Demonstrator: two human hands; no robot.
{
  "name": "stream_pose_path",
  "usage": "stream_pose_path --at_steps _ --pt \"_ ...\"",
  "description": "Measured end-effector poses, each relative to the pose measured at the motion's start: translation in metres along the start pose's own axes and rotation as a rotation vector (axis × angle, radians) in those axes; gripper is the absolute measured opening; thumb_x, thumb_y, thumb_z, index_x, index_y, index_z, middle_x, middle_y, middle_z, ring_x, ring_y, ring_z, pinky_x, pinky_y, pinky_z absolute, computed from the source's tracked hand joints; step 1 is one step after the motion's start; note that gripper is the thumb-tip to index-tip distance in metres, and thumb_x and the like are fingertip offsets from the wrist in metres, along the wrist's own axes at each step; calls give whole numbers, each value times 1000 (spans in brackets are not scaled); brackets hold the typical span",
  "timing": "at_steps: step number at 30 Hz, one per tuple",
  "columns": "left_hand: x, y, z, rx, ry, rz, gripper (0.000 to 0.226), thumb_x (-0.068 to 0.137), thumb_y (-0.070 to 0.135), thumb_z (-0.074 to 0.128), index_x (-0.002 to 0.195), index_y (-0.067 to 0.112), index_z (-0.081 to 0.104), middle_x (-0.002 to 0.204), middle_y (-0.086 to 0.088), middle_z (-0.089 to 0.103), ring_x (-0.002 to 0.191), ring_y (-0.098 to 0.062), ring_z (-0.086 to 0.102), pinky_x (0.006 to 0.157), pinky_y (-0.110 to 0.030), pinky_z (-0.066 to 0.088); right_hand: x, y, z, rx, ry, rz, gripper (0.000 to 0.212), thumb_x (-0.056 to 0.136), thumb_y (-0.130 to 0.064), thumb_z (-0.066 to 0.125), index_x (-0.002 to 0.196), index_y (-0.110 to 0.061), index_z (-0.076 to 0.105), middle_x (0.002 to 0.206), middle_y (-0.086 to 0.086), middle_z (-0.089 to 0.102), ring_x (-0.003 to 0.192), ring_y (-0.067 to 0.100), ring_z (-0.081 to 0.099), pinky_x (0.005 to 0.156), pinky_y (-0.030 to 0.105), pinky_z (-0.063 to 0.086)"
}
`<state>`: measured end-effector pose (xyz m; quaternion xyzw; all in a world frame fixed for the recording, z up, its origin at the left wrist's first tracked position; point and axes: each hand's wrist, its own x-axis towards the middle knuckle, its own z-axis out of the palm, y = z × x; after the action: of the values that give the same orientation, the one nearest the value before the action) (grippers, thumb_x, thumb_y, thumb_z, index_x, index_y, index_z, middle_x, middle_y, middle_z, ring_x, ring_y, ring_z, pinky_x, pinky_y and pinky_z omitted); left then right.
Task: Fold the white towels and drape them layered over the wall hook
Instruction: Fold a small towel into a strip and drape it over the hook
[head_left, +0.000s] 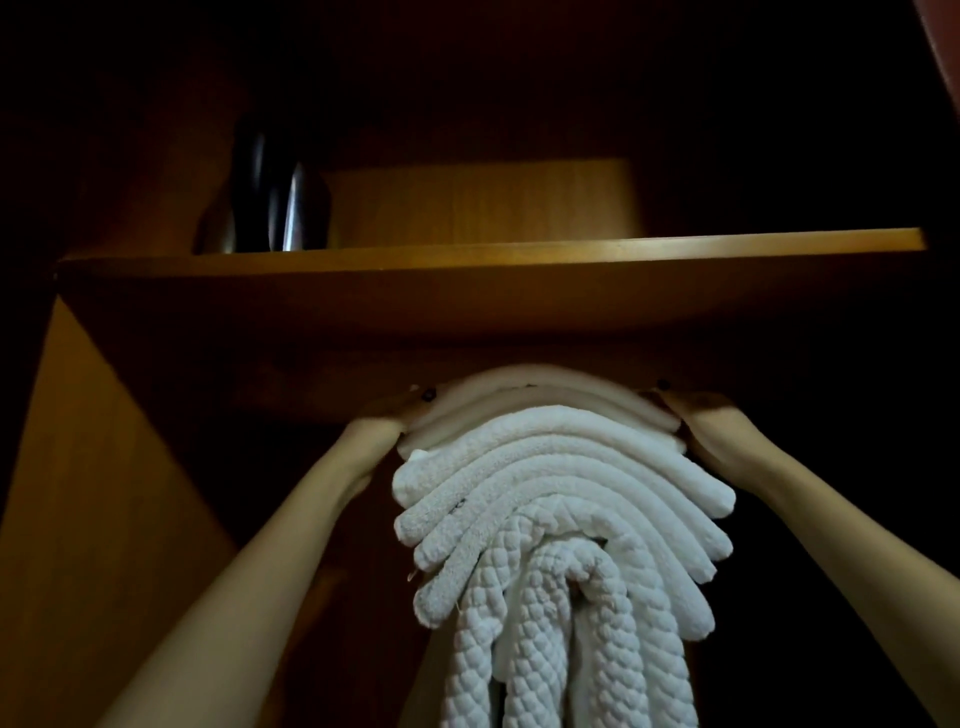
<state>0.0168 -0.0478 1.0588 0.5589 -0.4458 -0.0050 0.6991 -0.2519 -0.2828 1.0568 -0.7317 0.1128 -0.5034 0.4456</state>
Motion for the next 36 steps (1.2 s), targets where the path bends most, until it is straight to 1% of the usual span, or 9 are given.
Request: stream_pose_path --at_steps 3,8,11,14,17,20,23,30,36 --pt "-7 10 -4 374 75 -79 21 96 22 56 86 8 69 77 1 66 78 -15 59 60 -24 42 -5 -12 -2 -352 76 66 72 93 -66 38 136 -11 55 138 13 55 122 32 55 107 41 41" --pt "-15 50 4 595 -5 201 26 98 34 54 110 15 69 107 0 63 102 -19 61 87 -28 49 -12 -46 10 -596 92 -234 50 102 -49 36 124 -13 63 126 5 62 116 26 57 91 33 44" --pt "-23 69 15 532 -108 170 31 95 51 49 98 31 72 93 12 68 83 -1 62 69 -16 48 -17 -62 23 -568 -157 -335 51 101 -54 25 132 -32 59 131 -13 53 125 7 45 98 22 31" --pt "-20 64 30 673 -115 74 43 100 41 45 107 5 66 91 -5 68 77 -13 61 64 -23 46 -13 -55 26 -688 -252 -137 74 94 -67 16 143 -24 50 148 0 45 136 19 40 111 30 29" --pt "-22 55 36 667 -124 36 40 101 34 41 84 7 65 65 0 62 53 -9 55 44 -17 41 -14 -37 22 -727 -184 -71 67 101 -57 24 100 -9 70 116 13 66 97 21 62 82 27 46" --pt "-25 52 35 631 -122 32 44 102 37 39 77 12 66 66 0 63 56 -9 57 51 -22 44 -15 -31 16 -659 -210 -83 78 95 -67 23 70 -8 67 63 1 63 53 8 56 53 22 39" --pt "-37 53 41 644 -165 -10 55 100 50 38 88 8 71 76 -6 70 66 -15 64 61 -28 48 -14 -30 18 -667 -223 -111 71 94 -69 27 57 -17 59 44 -11 54 40 -2 49 43 14 34" --pt "-81 85 19 773 -220 225 46 102 49 30 133 25 54 132 2 56 126 -15 50 95 -24 37 -44 -53 5 -462 -3 -342 49 102 -47 40 99 -12 74 69 -7 71 69 9 66 61 27 49" --pt "-145 85 -21 998 -87 478 38 104 31 42 139 22 52 136 3 49 132 -17 41 107 -26 27 -114 -98 66 -525 -88 -697 32 102 -24 50 121 -5 67 123 11 67 125 25 52 99 19 30"
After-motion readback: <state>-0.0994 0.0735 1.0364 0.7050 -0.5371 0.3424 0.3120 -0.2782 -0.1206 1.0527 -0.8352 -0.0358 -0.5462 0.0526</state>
